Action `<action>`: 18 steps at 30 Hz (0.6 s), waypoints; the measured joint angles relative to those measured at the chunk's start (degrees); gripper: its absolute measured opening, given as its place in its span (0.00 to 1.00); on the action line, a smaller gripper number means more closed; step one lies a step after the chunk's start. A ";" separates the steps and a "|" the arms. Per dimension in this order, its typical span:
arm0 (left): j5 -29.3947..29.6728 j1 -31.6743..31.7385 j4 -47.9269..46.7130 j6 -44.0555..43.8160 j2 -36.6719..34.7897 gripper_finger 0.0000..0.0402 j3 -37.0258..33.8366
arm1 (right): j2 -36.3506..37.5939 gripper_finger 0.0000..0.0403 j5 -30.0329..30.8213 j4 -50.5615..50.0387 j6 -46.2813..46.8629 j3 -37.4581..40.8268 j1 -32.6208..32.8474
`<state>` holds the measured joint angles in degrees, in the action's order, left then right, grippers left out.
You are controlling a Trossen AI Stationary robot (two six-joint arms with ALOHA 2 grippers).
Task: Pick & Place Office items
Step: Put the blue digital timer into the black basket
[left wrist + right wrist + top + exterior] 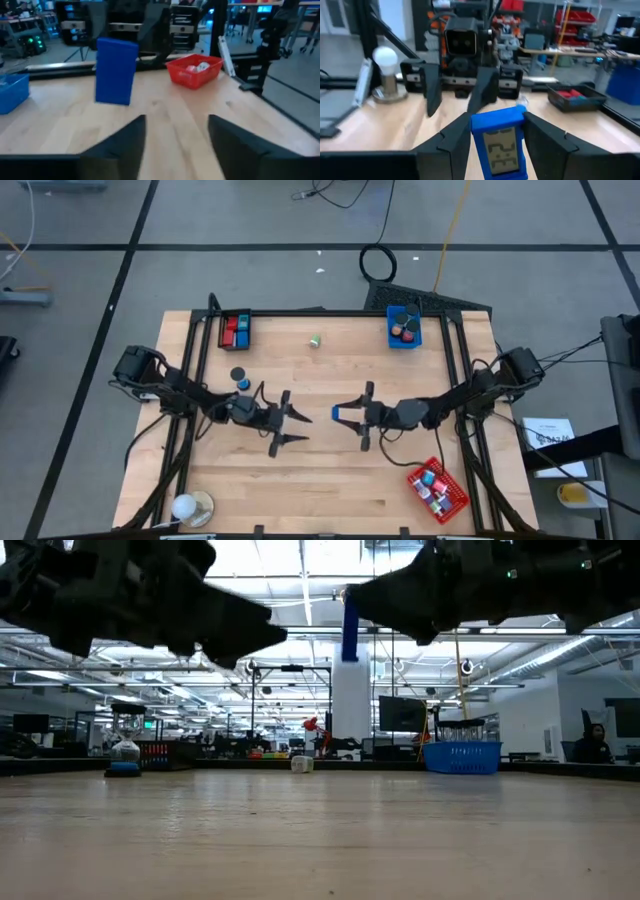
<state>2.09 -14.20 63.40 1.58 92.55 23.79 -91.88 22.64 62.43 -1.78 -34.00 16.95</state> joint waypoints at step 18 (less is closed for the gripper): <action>7.40 -1.80 -16.13 4.49 0.00 0.86 16.28 | 0.01 0.40 -5.00 6.02 -2.04 -0.11 0.39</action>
<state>9.49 -16.00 47.28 6.07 92.55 40.07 -91.86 17.64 68.45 -3.82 -34.11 17.34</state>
